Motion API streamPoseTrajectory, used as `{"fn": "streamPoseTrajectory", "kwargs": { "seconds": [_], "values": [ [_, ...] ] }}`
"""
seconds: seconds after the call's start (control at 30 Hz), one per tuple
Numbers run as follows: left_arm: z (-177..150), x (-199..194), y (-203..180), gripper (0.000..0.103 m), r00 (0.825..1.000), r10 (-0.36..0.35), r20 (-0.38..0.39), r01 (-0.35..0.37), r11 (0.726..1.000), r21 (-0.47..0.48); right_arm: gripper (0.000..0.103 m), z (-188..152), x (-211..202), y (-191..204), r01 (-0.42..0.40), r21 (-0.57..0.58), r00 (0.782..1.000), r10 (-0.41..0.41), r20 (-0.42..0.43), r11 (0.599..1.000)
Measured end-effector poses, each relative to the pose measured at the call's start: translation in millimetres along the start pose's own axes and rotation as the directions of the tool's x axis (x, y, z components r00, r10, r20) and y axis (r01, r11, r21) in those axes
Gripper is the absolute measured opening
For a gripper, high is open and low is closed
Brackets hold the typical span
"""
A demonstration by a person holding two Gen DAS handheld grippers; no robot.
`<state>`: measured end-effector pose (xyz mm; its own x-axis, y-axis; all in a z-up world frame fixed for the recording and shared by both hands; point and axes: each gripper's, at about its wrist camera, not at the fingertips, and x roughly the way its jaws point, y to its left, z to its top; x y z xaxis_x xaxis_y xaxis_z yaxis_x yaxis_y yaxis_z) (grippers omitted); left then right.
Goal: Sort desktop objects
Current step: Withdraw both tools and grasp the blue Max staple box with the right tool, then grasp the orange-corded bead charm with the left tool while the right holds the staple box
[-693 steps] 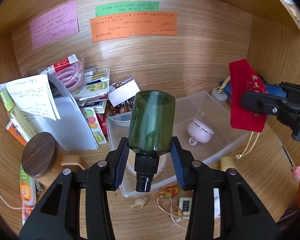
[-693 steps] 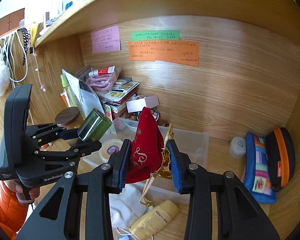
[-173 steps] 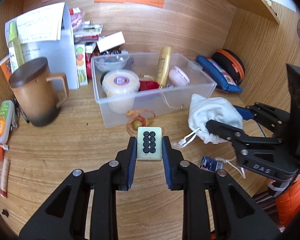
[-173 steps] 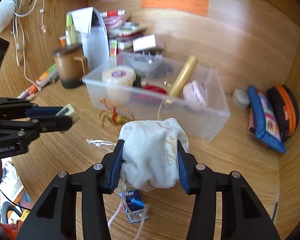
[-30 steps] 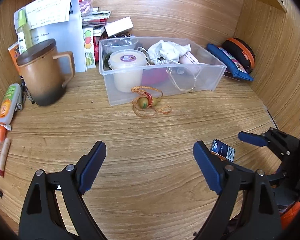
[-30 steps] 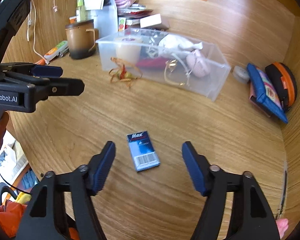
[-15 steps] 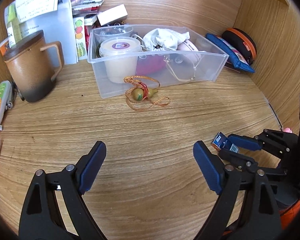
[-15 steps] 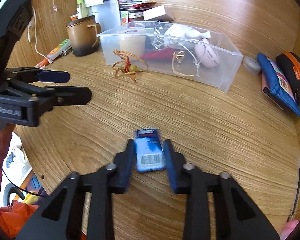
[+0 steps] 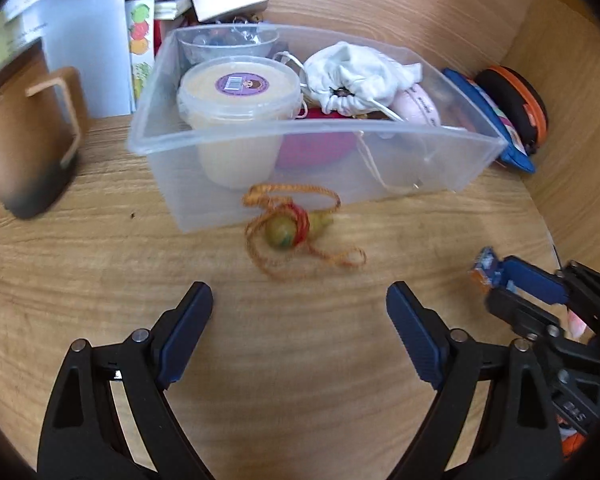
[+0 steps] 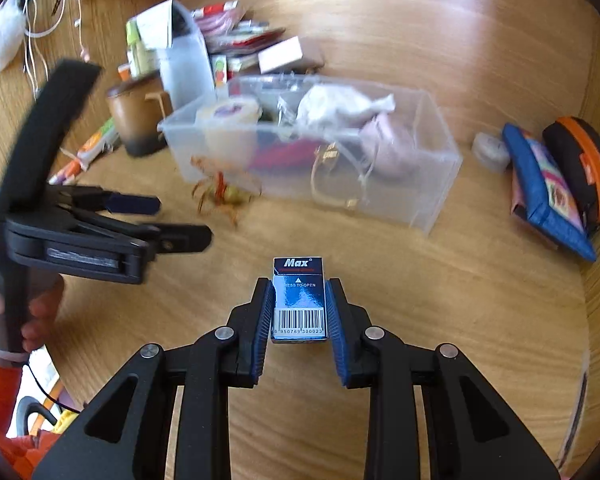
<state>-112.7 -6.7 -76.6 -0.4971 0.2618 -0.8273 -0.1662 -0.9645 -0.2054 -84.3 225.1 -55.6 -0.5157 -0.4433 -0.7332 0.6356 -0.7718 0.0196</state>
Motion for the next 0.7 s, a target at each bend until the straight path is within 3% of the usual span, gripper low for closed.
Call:
{"fn": "streamPoseTrajectory", "kwargs": {
  "seconds": [0.2,0.33,0.57,0.7],
  "values": [
    [15,11,-2,0.089,0.999,0.033,0.010,-0.033,0.999,-0.014,0.025,18,1,-9,-0.009,0.002,1.000,0.009,0.025,1.000],
    [18,14,-5,0.073,0.997,0.078,0.028,-0.078,0.997,-0.002,0.025,24,4,-13,-0.022,-0.002,0.999,0.022,0.034,1.000],
    [16,12,-3,0.069,0.995,0.094,0.042,-0.093,0.996,-0.007,0.025,31,14,-17,-0.032,-0.009,0.999,0.032,0.030,0.999],
    [15,11,-4,0.058,0.992,0.118,0.052,-0.117,0.993,-0.018,0.025,32,19,-16,-0.047,-0.004,0.999,0.047,0.024,0.999]
  ]
}}
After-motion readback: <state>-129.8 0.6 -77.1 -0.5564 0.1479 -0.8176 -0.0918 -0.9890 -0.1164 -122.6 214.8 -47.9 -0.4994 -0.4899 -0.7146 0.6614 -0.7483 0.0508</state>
